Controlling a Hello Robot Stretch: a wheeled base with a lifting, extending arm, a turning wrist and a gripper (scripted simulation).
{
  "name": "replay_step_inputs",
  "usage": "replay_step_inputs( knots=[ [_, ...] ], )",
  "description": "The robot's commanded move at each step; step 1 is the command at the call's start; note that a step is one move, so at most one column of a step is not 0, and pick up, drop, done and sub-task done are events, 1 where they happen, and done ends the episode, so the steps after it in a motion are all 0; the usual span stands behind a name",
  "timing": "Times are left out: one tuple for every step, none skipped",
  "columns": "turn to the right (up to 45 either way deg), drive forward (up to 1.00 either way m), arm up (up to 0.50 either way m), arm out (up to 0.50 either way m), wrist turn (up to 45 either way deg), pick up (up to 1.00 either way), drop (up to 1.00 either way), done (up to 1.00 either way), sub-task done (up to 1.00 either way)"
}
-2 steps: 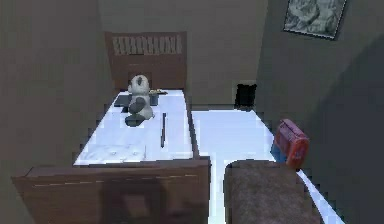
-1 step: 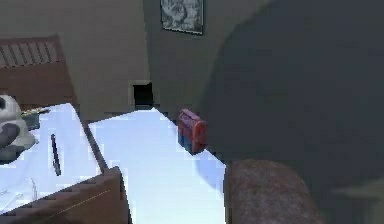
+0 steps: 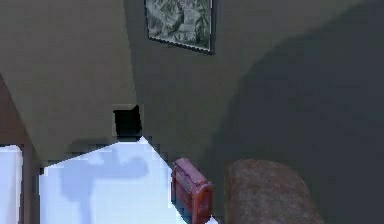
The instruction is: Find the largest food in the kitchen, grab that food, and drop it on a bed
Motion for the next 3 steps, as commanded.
replay_step_inputs(
  knots=[
    [-27.0,0.0,0.0,0.0,0.0,0.0,0.0,0.0,0.0],
    [0.0,0.4,0.0,0.0,0.0,0.0,0.0,0.0,0.0],
    [27.0,0.0,0.0,0.0,0.0,0.0,0.0,0.0,0.0]
  ],
)
